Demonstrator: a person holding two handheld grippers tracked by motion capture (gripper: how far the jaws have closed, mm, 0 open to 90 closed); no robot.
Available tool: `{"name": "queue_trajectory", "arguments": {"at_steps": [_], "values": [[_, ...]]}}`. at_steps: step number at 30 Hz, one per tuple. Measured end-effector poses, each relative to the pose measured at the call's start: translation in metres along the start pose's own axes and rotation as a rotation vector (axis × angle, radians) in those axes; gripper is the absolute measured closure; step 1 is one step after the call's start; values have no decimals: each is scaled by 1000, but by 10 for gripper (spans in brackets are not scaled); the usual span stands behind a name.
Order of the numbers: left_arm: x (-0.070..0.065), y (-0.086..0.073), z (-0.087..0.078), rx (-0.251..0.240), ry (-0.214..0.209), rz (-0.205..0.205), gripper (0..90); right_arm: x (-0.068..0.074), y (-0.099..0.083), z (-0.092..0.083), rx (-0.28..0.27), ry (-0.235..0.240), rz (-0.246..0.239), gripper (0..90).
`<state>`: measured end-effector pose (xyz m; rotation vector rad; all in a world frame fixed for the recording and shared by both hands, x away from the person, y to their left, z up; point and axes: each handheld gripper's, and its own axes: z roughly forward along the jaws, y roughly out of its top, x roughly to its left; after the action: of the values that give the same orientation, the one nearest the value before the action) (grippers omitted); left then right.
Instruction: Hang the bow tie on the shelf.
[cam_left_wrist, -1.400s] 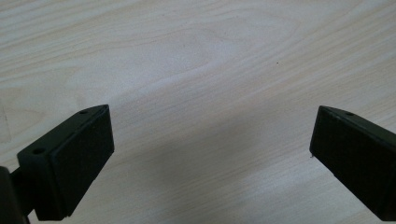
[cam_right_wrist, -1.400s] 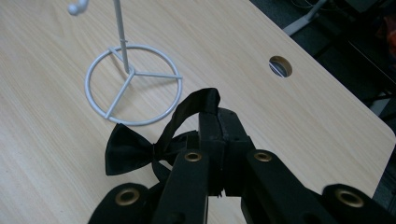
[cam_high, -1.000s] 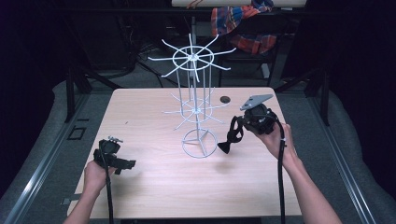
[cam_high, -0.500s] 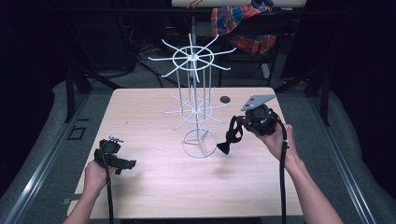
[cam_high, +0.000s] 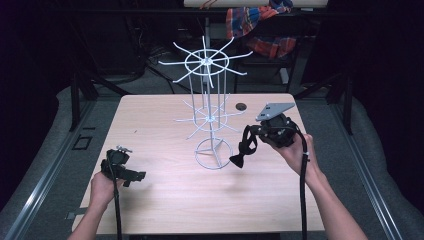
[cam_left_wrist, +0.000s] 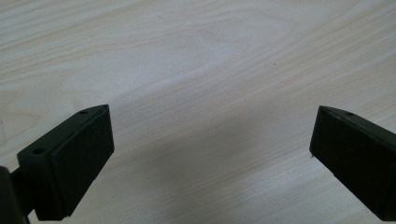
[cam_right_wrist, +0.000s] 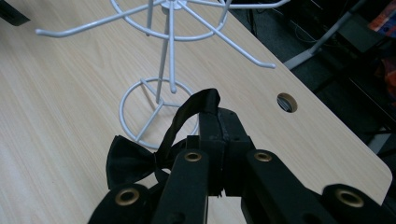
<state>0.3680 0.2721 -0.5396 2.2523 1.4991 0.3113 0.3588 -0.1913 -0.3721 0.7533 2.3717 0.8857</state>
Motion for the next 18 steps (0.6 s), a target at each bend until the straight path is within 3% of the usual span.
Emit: {"name": "queue_trajectory", "arguments": {"at_steps": [18], "values": [[1, 0, 0, 3, 0, -3, 0, 9, 15, 1, -9, 17, -43, 899]]}}
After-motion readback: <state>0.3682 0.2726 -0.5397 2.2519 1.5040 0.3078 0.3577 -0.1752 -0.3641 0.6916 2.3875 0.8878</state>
